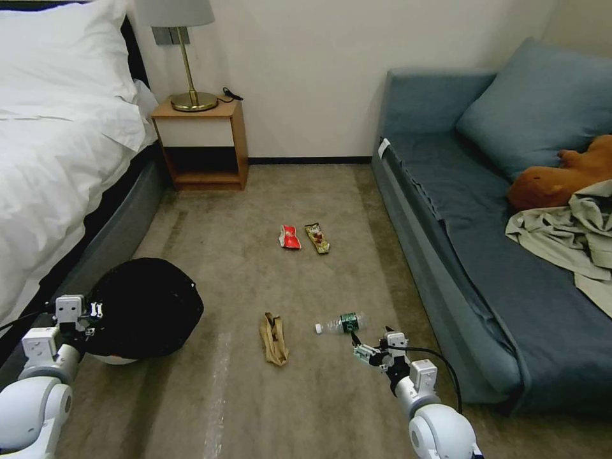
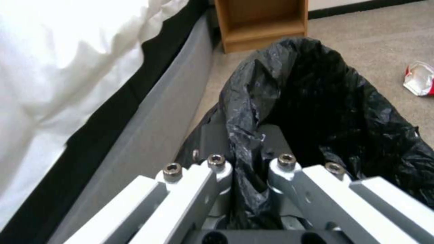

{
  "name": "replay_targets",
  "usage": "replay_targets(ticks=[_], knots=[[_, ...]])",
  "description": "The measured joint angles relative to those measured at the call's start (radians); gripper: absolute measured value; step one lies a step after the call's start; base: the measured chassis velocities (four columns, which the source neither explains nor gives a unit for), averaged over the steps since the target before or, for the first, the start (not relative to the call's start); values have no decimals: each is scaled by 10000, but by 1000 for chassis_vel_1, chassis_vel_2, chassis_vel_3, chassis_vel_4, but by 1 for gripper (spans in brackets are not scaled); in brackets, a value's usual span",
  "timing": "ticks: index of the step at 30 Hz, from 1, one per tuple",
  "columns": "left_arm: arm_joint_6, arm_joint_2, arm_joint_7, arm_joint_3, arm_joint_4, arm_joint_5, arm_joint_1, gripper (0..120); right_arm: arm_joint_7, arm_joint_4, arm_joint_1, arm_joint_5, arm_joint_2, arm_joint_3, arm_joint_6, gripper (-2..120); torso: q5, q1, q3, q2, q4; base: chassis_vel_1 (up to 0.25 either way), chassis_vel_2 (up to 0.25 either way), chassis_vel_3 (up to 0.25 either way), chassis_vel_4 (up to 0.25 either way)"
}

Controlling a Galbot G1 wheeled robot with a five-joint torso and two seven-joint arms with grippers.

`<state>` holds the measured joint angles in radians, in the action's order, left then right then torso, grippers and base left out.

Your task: Pick up the trash bin, then pick up the garbage on the floor and place it into the trash bin.

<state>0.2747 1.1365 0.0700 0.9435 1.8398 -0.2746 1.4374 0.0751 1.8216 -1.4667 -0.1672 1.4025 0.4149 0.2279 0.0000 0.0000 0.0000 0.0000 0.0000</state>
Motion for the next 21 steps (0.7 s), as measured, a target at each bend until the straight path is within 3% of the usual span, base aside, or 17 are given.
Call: replay_targets(ticks=[21], knots=[[-179, 158, 58, 19, -136, 159, 114, 4, 12, -613, 240, 293, -81, -485, 4, 100, -1, 0, 0, 0, -1, -129, 130, 133, -135]])
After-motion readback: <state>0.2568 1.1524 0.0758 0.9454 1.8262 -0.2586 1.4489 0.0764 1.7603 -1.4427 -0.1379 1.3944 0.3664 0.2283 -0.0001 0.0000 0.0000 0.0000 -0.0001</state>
